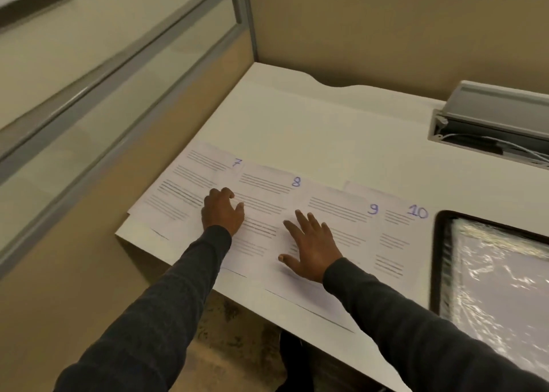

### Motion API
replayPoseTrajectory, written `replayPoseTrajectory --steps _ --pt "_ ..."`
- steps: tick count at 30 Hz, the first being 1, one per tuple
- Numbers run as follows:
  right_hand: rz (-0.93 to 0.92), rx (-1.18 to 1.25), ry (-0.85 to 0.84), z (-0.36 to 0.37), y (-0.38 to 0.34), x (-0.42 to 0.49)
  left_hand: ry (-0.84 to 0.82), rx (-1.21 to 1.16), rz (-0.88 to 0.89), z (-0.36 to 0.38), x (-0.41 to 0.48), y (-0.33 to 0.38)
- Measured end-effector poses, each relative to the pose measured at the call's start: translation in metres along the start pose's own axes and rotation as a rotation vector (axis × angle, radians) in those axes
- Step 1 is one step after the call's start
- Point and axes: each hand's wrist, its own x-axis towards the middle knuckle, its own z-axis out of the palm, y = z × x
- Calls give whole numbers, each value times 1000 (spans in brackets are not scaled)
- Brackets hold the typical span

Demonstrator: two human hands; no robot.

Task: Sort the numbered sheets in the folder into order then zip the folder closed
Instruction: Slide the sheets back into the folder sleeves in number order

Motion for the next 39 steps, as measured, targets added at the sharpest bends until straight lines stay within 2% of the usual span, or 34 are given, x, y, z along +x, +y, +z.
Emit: replayPoseTrajectory --steps 3,9,18,26,39 --pt "-60 -26 -21 3 -22 25 -3 72 -55 -10 22 -36" --pt "-92 -74 -93 9 -46 59 -218 193 -111 -14 48 -74" --pt "-48 -111 -169 16 -48 69 -184 350 -37 -9 58 -66" --pt "-38 -109 -177 15 -49 71 -190 350 -74 -7 58 -49" --pt "-4 -62 -172 9 -52 74 -190 327 48 5 36 -16"
